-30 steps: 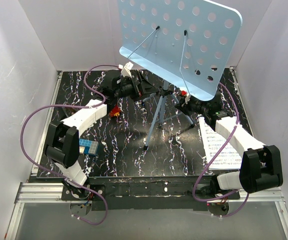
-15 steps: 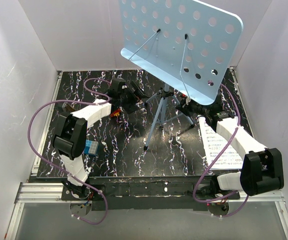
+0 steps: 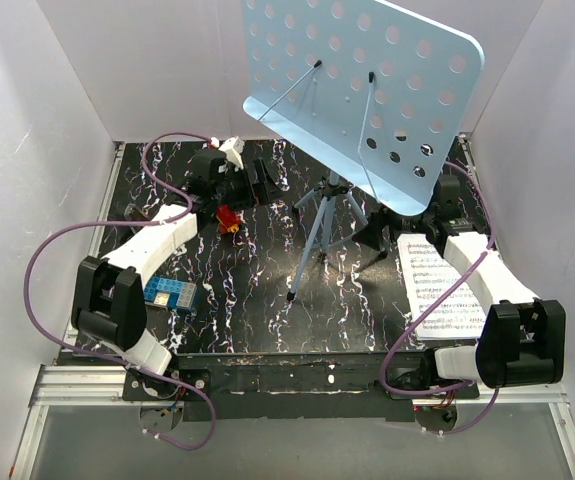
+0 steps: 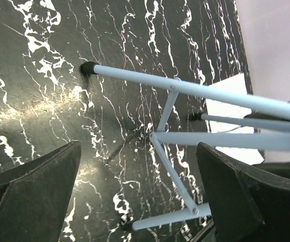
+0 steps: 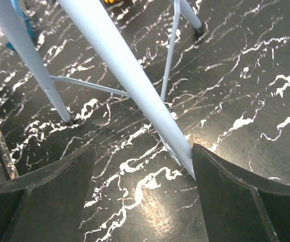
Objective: Pack up the instrument practice props
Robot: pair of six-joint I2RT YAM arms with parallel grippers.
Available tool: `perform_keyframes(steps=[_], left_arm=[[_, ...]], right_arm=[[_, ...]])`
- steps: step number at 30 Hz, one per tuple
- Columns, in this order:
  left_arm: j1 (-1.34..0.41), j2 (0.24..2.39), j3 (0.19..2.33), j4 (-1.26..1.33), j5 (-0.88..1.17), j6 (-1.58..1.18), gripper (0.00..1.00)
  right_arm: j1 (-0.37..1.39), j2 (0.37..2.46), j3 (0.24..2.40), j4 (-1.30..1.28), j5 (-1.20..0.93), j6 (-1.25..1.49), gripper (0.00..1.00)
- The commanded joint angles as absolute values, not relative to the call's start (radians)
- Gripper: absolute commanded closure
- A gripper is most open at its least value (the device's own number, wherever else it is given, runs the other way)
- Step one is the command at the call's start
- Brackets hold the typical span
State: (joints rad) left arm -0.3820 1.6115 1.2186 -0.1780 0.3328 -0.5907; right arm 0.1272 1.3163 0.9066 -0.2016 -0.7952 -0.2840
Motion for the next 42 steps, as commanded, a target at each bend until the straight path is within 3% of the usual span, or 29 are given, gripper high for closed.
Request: perform_keyframes(steps=[1, 14, 23, 27, 31, 36, 42], left_arm=[[-0.365, 1.536, 1.192, -0.259, 0.405, -0.361, 0.02], [-0.342, 1.537, 1.265, -0.465, 0.449, -0.121, 0.02], [-0.342, 1.532, 1.278, -0.508, 0.488, -0.02, 0.02], [-0.342, 1.545, 1.27, -0.485, 0.558, 0.055, 0.08], [-0.342, 1.575, 1.287, -0.468, 0.669, 0.129, 0.03], [-0.342, 1.626, 1.312, -0.422, 0.663, 0.164, 0.02], [-0.345, 1.677, 1.305, -0.312, 0.781, 0.291, 0.08]], right_arm=[[0.13, 1.264, 0.956, -0.083, -0.966, -0.093, 0.15], [0.175, 1.29, 0.936, 0.669, -0.904, 0.376, 0.17], [0.262, 1.336, 0.971, 0.782, -0.787, 0.439, 0.26], [0.291, 1.342, 0.974, 0.804, -0.701, 0.443, 0.33], [0.319, 1.354, 0.999, 0.813, -0.635, 0.422, 0.36], [0.35, 1.39, 1.02, 0.844, -0.623, 0.413, 0.37], [0.364, 1.413, 1.051, 0.858, -0.702, 0.413, 0.62]])
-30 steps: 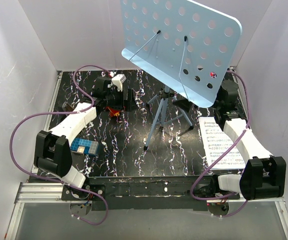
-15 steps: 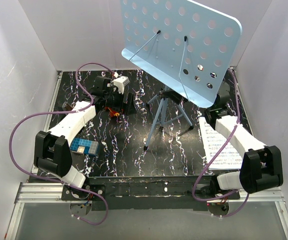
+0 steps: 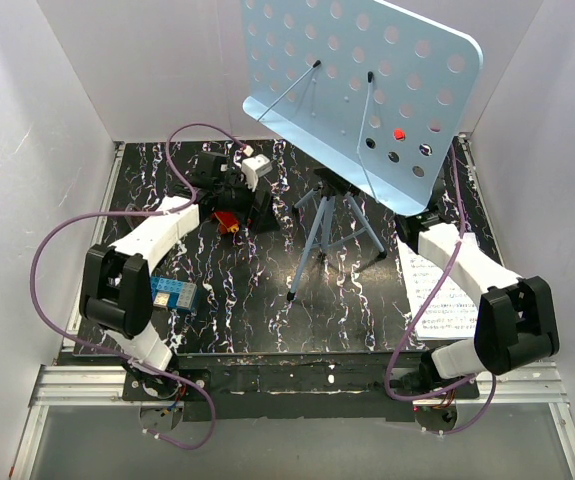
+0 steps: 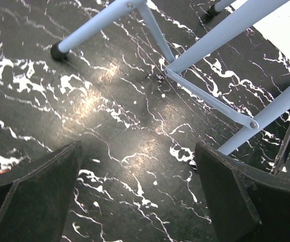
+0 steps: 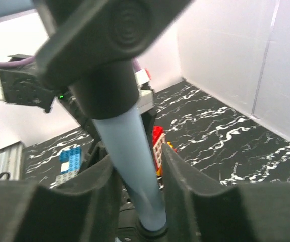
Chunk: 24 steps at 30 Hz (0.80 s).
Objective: Pack up the instrument practice props
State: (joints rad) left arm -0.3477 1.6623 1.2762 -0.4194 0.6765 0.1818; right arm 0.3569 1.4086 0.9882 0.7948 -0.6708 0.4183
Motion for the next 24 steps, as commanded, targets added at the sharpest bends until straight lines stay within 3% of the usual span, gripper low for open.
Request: perform_keyframes(steps=[1, 5, 10, 18, 24], left_arm=[[-0.347, 1.69, 1.299, -0.272, 0.811, 0.31, 0.11], [-0.368, 1.805, 1.324, -0.121, 0.903, 0.318, 0.22], [-0.431, 1.936, 1.373, 0.101, 0.87, 0.314, 0.25], [-0.466, 2.091, 1.491, 0.249, 0.834, 0.293, 0.34], [-0.471, 2.083, 1.413, 0.369, 0.784, 0.394, 0.36]], right_arm=[[0.365, 1.413, 1.057, 0.854, -0.727, 0.416, 0.66], [0.365, 1.408, 1.074, 0.809, -0.799, 0.4, 0.8], [0.36, 1.408, 1.104, 0.72, -0.822, 0.402, 0.99], [0.353, 1.434, 1.173, 0.601, -0.844, 0.365, 0.99], [0.353, 1.462, 1.236, 0.532, -0.848, 0.35, 0.99]])
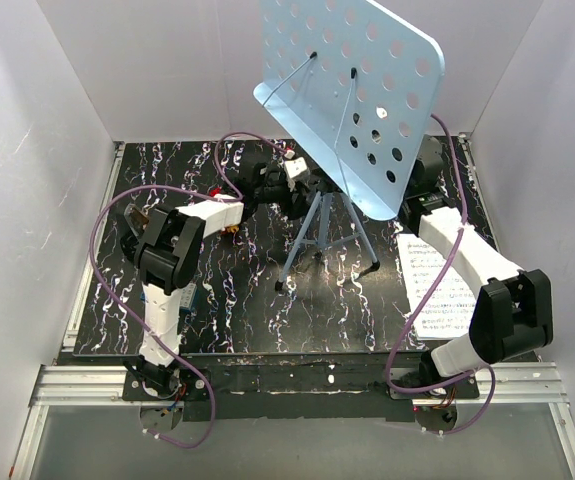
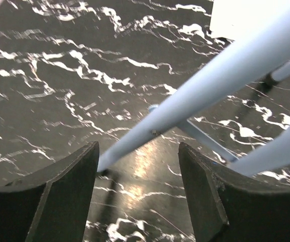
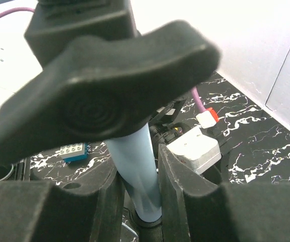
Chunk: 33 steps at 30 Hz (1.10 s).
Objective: Pack up the instrument practice props
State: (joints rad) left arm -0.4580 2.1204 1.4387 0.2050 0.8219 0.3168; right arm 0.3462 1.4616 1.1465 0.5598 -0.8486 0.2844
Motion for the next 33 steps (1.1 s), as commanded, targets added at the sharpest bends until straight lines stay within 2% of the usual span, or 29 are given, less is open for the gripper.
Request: perform_keyframes(steps=[1, 5, 11, 14, 21, 22, 28, 33], left_arm=[[-0.471, 2.086, 1.401, 0.402, 0.763, 0.391, 0.34], [-0.471, 2.126, 1.419, 0.466, 0.768, 0.409, 0.31], [-0.482, 2.197, 1.489, 0.459, 0.815, 0.445, 0.43], [-0.485, 2.2, 1.494, 0.449, 0.821, 0.472, 0.55], [-0.489, 2.139, 1.453, 0.388, 0.822, 0.489, 0.97], [-0.489, 2.108, 1.425, 0.387, 0.812, 0.482, 1.0], [-0.495, 1.846, 1.235, 0.325, 0.755, 0.439, 1.0], [-0.506, 1.614, 1.118, 0.192, 0.733, 0.385, 1.0]], right_arm=[[0.353, 1.462, 1.241, 0.523, -0.845, 0.348, 0.99], [0.354, 1.46, 1.249, 0.503, -0.854, 0.336, 0.99], [0.341, 1.453, 1.256, 0.476, -0.894, 0.333, 0.99], [0.336, 1.453, 1.255, 0.474, -0.902, 0.334, 0.99], [0.328, 1.465, 1.275, 0.486, -0.873, 0.345, 0.99], [0.328, 1.466, 1.285, 0.486, -0.862, 0.345, 0.99], [0.328, 1.493, 1.376, 0.492, -0.834, 0.403, 0.99], [0.33, 1.49, 1.451, 0.396, -0.781, 0.452, 0.99]])
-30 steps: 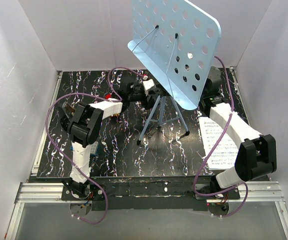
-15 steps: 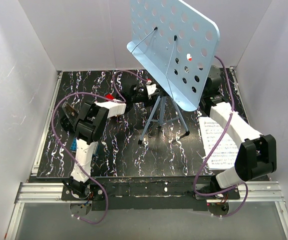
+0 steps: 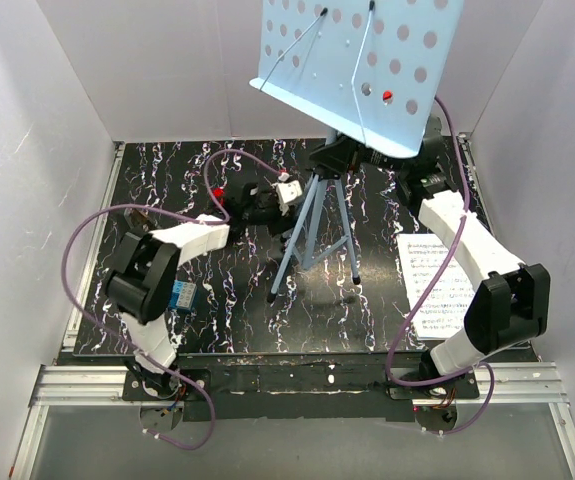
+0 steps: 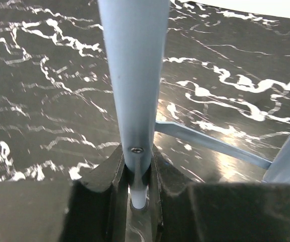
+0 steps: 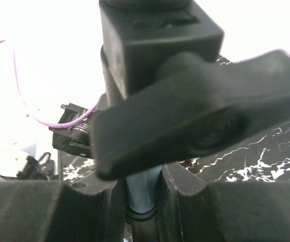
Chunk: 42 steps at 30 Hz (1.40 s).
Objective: Pack up the instrument practice props
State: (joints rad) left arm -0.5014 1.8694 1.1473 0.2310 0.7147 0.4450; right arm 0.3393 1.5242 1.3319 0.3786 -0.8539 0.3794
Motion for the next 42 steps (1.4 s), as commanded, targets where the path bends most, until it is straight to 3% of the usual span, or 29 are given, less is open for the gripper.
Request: perform_keyframes(steps=[1, 13, 24, 30, 42], left_arm=[[-0.509, 1.574, 1.095, 0.17, 0.732, 0.368, 1.0], [-0.583, 1.12, 0.855, -0.05, 0.742, 0.287, 1.0], [-0.692, 1.095, 0.807, -0.21, 0.778, 0.275, 1.0], [-0.732, 1.131, 0.707, -0.068, 0.762, 0.173, 1.0], [-0.753, 1.095, 0.56, 0.07, 0.618, 0.012, 1.0]], right_arm=[[0.33, 1.486, 1.459, 0.37, -0.773, 0.462, 0.99], [0.379, 1.488, 1.523, 0.011, -0.748, 0.419, 0.99], [0.414, 1.498, 1.249, 0.239, -0.757, 0.681, 0.99], [0.433, 1.646, 1.184, 0.535, -0.847, 0.824, 0.99], [0.431, 1.775, 1.082, 0.494, -0.801, 0.879, 0.99]])
